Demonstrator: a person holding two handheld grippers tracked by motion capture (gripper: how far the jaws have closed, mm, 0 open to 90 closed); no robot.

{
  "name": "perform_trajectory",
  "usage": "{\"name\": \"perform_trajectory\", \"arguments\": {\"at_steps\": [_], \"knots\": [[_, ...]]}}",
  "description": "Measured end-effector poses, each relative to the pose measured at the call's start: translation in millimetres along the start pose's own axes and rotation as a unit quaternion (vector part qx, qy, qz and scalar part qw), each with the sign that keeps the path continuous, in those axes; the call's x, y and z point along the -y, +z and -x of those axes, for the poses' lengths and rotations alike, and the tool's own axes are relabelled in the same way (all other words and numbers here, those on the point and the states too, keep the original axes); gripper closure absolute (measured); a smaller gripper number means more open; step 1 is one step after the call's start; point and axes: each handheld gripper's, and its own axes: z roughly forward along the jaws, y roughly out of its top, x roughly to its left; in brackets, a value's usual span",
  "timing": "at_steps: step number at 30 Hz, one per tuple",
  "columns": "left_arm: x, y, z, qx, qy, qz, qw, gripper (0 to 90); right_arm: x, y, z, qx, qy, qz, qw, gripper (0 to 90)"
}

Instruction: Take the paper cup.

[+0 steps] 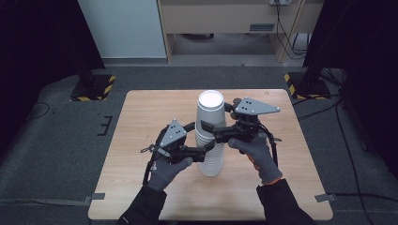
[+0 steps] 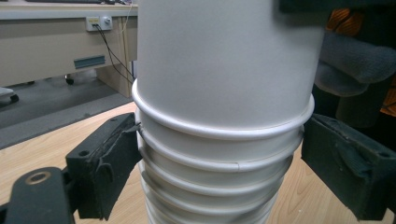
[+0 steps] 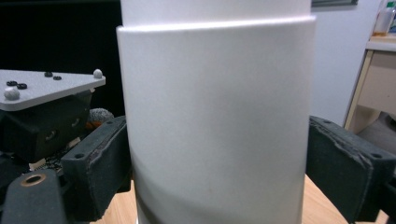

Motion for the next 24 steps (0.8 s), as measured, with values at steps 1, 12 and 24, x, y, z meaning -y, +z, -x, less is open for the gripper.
{"name": "perform_trajectory", "arguments": {"at_steps": [1, 12, 24], "knots": [[0.0, 0.2, -0.1, 0.001, -0.001, 0.0, 1.0, 10.1, 1.0, 2.0, 0.9, -0.001, 0.002, -0.001, 1.0, 13.0], [0.2, 0.2, -1.4, 0.003, -0.004, 0.004, 1.0, 10.5, 3.1, 4.7, 2.8, -0.007, 0.003, 0.006, 1.0, 15.7], [1.9, -0.1, -2.7, 0.008, -0.003, 0.005, 1.0, 11.0, 3.6, 3.8, 5.3, -0.017, -0.002, 0.012, 0.9998, 16.3]]}}
